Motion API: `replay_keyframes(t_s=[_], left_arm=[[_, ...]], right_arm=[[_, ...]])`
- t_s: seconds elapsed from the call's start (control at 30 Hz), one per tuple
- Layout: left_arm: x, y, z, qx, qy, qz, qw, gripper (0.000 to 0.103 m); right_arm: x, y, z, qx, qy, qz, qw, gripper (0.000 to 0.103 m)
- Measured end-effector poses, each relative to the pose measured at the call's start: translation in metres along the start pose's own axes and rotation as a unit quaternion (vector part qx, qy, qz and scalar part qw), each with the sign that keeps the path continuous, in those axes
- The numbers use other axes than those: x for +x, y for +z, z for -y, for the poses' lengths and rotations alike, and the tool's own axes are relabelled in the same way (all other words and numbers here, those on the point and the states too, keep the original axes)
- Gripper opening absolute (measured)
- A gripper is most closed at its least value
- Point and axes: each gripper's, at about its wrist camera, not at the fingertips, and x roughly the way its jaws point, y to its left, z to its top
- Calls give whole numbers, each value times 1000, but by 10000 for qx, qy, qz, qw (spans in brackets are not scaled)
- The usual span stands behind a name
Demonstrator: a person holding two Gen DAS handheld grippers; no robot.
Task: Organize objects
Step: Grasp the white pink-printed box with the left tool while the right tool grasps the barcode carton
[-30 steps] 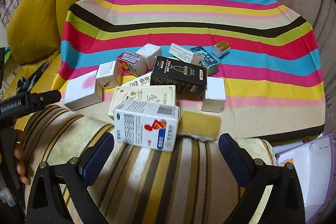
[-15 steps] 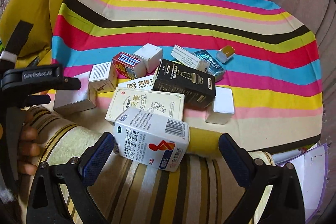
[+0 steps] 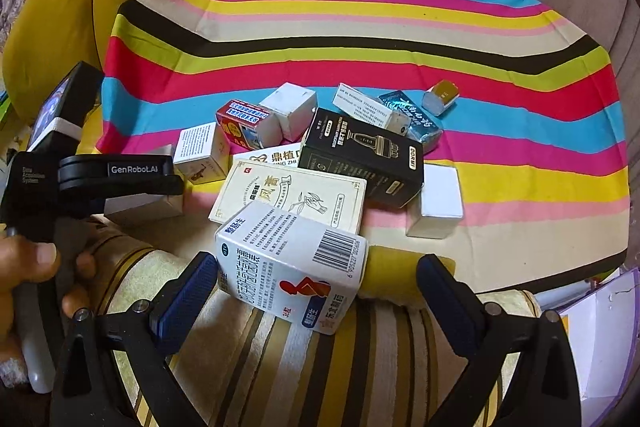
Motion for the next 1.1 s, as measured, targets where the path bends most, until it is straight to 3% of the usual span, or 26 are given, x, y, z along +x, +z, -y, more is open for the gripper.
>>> replay_keyframes(t_s=[0.23,0.4,0.57,0.7,0.77,1.1], left_arm=[[-7,-11,-1,26,-37,161,9999,94],[-9,-15,-3,54,-31,224,9997,94],[-12,-17,-9,81,-85,337,9994,94],[-23,-26,-13,36,-137,537,9985,93],[-30,-32,-16,5,-179,652,9977,93],[-66,-56,-3,-37,-280,1377,9901,93]], right_arm=[[-10,-1,-3,-36,-81,116,9999,100],[-2,4,-2,355,21,-139,9993,102],[7,8,-6,400,-223,-229,9987,102],[7,7,-12,237,-362,-135,9990,86],[3,6,-13,177,-280,-75,9994,72],[-19,-8,3,264,249,242,9990,71]])
